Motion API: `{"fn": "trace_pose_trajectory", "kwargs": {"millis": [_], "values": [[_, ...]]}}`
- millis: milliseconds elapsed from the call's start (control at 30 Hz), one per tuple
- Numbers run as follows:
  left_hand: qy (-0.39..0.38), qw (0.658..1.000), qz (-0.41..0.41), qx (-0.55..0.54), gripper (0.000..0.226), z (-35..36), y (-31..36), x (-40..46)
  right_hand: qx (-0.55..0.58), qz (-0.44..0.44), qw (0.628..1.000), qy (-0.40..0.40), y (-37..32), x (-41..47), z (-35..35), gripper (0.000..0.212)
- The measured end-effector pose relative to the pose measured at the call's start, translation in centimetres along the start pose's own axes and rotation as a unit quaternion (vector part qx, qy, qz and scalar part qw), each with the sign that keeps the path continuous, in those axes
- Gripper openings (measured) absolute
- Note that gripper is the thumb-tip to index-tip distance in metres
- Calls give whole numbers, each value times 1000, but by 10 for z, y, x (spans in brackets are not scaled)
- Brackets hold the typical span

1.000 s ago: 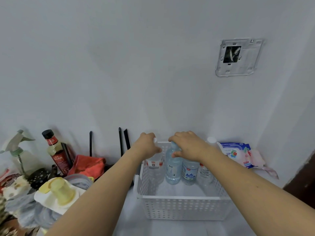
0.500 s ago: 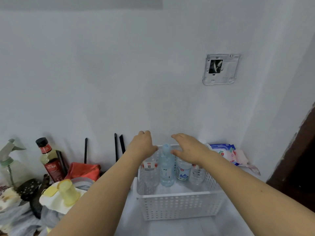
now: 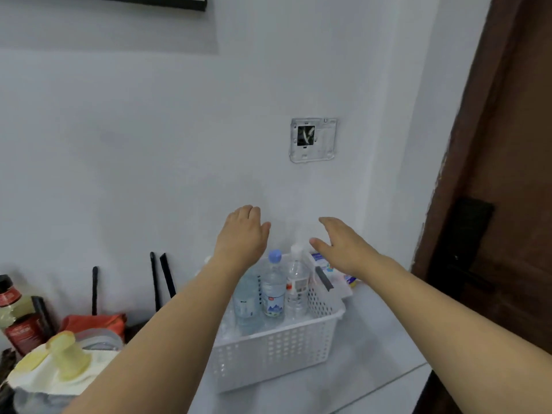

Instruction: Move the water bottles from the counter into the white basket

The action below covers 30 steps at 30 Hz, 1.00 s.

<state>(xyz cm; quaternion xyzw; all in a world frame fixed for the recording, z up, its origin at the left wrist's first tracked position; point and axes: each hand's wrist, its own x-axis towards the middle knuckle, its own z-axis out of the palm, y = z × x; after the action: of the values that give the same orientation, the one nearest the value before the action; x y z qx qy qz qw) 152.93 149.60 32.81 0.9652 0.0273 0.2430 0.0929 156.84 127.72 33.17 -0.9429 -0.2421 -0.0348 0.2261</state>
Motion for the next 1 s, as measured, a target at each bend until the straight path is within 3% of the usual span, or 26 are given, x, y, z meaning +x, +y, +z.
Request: {"fn": "trace_pose_trajectory", "kwargs": {"millis": [233,333,467,700,1000], "values": [[-7,995,89,-55,51,13,98,14,-23,84,995,49,68,-54,-50,65],[-19,983,161,-91,65,27,157,19,-24,133,988,72,103,-91,-75,65],[-36,962,247,-114,51,45,243,18,-36,217,969,115,147,-157,-109,65],[-21,894,400,-202,44,52,399,-16,-80,372,905,187,194,-290,-162,65],[-30,776,549,-309,42,29,527,-120,-136,515,803,268,165,-445,-186,63]]}}
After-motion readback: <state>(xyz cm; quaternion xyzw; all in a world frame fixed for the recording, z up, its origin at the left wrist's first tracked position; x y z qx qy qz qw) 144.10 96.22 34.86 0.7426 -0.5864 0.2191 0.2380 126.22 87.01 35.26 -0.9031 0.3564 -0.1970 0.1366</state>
